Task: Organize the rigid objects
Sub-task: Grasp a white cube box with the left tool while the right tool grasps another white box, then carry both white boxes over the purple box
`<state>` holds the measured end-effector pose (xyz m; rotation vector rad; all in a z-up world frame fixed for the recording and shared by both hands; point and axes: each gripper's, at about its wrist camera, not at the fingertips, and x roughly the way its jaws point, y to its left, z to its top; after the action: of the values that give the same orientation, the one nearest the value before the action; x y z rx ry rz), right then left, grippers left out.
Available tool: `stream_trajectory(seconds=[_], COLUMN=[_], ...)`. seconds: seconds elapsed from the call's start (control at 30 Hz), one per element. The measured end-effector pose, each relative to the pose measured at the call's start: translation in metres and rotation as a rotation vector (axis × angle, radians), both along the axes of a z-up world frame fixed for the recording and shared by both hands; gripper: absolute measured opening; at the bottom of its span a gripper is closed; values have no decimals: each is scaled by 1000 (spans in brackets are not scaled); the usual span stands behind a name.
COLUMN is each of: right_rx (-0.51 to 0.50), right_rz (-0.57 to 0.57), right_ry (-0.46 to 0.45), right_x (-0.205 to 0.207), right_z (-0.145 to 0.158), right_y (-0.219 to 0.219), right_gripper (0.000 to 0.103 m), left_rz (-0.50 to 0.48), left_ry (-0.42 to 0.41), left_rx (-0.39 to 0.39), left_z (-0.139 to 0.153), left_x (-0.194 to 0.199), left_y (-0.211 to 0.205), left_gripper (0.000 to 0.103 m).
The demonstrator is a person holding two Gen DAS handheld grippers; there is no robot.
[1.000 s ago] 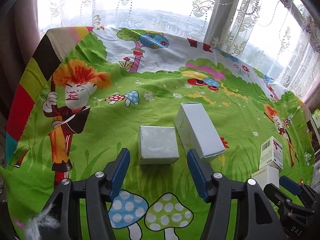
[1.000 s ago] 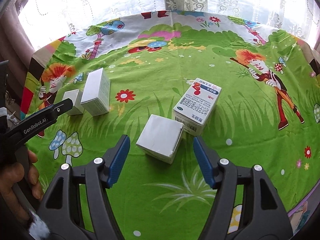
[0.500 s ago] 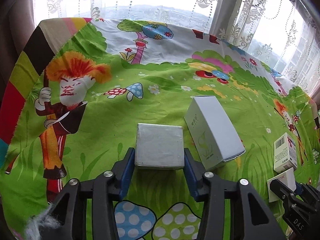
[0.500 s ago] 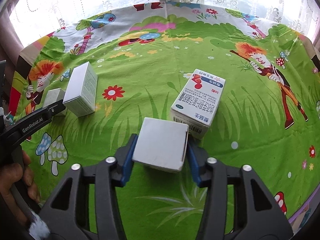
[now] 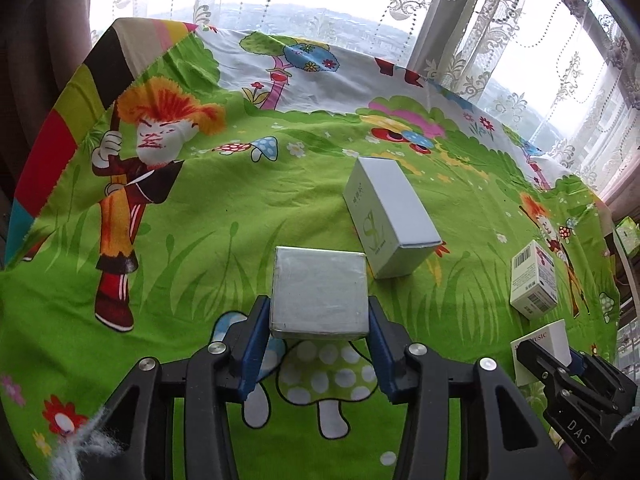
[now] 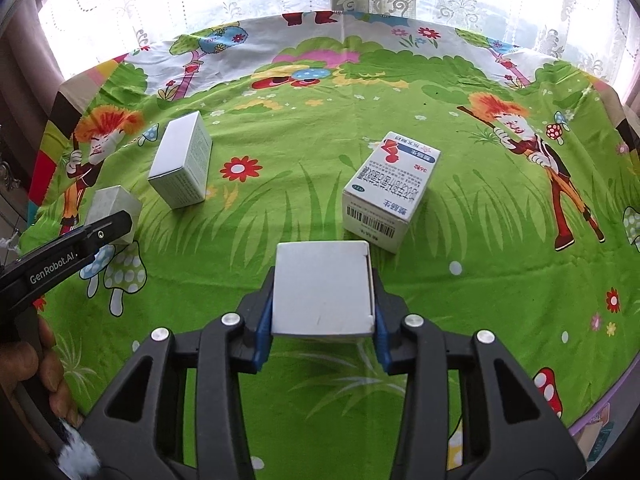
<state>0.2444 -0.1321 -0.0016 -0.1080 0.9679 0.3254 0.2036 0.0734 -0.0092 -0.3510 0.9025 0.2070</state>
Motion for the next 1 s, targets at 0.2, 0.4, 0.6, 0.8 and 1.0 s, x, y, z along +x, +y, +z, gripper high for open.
stream_trajectory(seconds=[0.2, 0.4, 0.6, 0.8, 1.0], right_rx=[-4, -7, -9, 0, 1], right_rz=[2, -1, -2, -5, -18], right_ry=[-10, -18, -27, -31, -39], right_x=[-14, -29, -45, -61, -75], right_z=[6, 12, 18, 25, 31], right_y=[-8, -21, -33, -48, -65], right_gripper=[44, 44, 44, 44, 44], left_rz=[-14, -43, -83, -123, -165], left_ry=[-9, -26, -42, -50, -50], left_rx=[-23, -31, -35, -45, -38], left_z=[3, 11, 20, 27, 33], left_x=[-20, -40, -55, -69, -79], left_y=[-19, -42, -67, -89, -110], left_gripper=[47, 47, 47, 47, 47])
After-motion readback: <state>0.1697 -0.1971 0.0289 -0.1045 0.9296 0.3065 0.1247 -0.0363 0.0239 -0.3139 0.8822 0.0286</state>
